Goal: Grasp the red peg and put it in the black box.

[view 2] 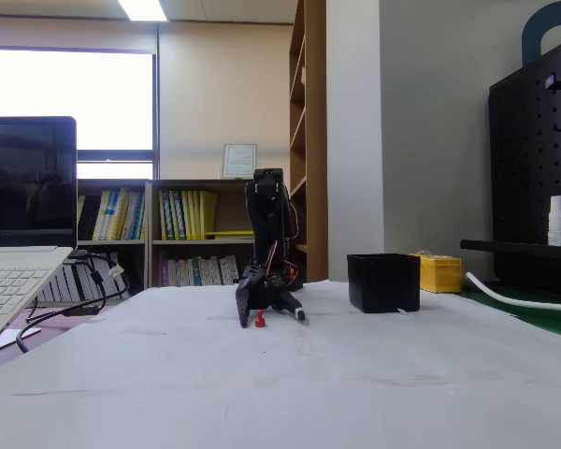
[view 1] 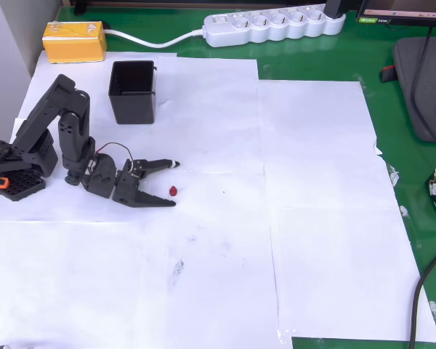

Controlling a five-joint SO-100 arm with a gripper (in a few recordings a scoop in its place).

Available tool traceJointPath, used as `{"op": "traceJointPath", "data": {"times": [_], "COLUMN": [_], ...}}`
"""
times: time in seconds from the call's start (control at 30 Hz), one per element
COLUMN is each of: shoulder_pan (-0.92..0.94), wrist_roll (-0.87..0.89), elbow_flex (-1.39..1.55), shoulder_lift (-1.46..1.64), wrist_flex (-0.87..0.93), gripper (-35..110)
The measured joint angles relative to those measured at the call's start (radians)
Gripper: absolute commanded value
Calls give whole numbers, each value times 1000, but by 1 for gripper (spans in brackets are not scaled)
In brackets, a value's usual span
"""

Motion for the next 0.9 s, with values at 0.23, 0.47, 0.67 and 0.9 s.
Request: {"op": "traceJointPath", "data": {"times": [0.23, 0.47, 0.67, 0.9], "shoulder_pan": [-9, -9, -9, -9], "wrist_roll": [0, 0, 0, 0], "elbow_flex": [-3, -3, 0, 15], "shoulder_lift": [0, 0, 0, 0], "wrist_flex": [-3, -2, 2, 12], "gripper": [41, 41, 40, 41]}}
